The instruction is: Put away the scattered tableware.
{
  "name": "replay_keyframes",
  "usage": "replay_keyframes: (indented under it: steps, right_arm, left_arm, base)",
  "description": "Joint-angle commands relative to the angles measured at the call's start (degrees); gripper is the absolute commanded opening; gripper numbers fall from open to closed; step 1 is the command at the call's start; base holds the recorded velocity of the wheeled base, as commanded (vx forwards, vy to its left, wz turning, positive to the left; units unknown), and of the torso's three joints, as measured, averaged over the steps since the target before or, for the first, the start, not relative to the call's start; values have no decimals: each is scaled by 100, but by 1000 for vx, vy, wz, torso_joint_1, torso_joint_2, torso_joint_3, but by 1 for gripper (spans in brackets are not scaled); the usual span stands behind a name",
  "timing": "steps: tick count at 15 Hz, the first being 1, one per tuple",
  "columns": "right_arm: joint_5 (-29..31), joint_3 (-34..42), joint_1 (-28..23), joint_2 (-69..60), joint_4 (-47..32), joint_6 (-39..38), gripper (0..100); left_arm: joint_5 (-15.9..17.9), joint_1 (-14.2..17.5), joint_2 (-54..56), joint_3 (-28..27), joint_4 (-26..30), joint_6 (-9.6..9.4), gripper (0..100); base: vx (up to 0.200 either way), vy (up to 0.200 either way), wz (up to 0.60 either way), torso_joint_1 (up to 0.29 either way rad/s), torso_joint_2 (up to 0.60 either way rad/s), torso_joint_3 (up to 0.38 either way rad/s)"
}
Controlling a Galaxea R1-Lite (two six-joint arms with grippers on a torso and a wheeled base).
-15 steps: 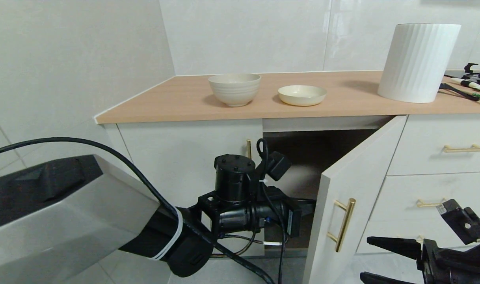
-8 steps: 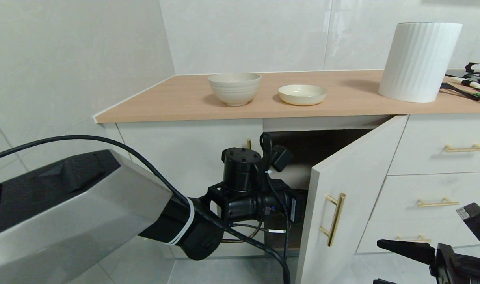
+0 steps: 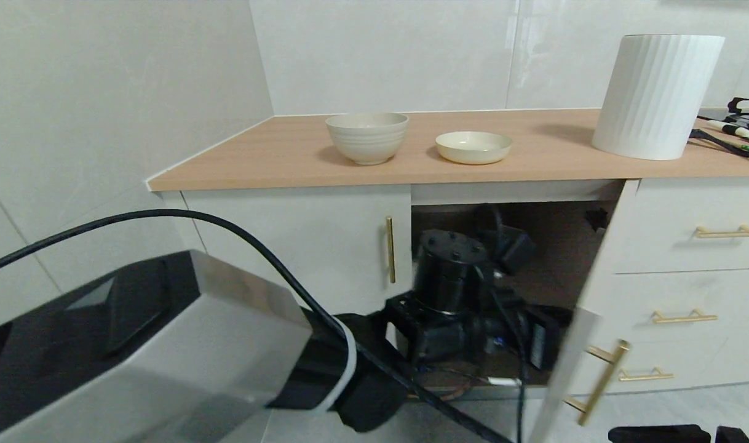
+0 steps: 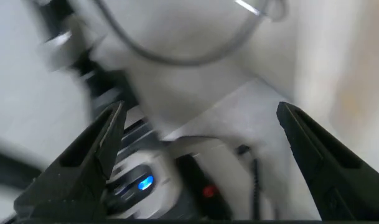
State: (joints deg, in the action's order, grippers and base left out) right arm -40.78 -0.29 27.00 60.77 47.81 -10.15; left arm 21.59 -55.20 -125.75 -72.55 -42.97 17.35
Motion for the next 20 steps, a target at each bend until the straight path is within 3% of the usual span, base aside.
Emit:
replay_keyframes:
  steps: [1,2,4,7,8,10,11,12,14,16,17,20]
  right_arm:
    - [-282,-252,121,-971,-642,-4,100]
    - [-457,-437,218,-1120,-1160,5,100]
    - [-475,-445,288,-1085,-1257,5,100]
    - [-378,-595,270,-654,-1266,-13,100]
    - [-264,-727,253,-382,-1266,-57,100]
    - [474,-1535,130,1350,-1151,-110,100]
    - [624,-1729,130,1657,-1125,-101,100]
    - [1248,-2537,139,2791,-870,-83,100]
    - [1415,-3179,174,3354,-747,-83,100]
    - [1415,-3530,270,3485,-747,-83,100]
    - [1415,-3539,376,3406,-747,-83,100]
    - [1406,-3838,543,3362,-826,-48,100]
  left_arm:
    - [-225,-351,235,-93,140,41,0]
    - [-287,115,525,443,96,76,0]
    - [-252,668,991,1401,-247,129,0]
    - [-261,1389,1351,2517,-1319,111,0]
    - [-261,1521,1448,2719,-1433,102,0]
    - [-278,2189,1826,3493,-1600,-328,0]
    - [-261,2347,1896,3616,-1662,-399,0]
    - [-217,2892,2028,3757,-1925,-548,0]
    - [-199,3384,2247,3695,-1987,-856,0]
    - [-287,3402,2423,3651,-1829,-847,0]
    - [-515,3358,2678,3669,-1583,-856,0]
    - [-674,3331,3443,3634,-484,-856,0]
  base:
    - [0,0,0,0,0,0]
    - [0,0,0,0,0,0]
    - [0,0,0,0,0,0]
    - [0,0,0,0,0,0]
    - [0,0,0,0,0,0]
    - [0,0,0,0,0,0]
    - [0,0,0,0,0,0]
    - [0,0,0,0,0,0]
    - [0,0,0,0,0,0]
    - [0,0,0,0,0,0]
    - [0,0,0,0,0,0]
    - [0,0,0,0,0,0]
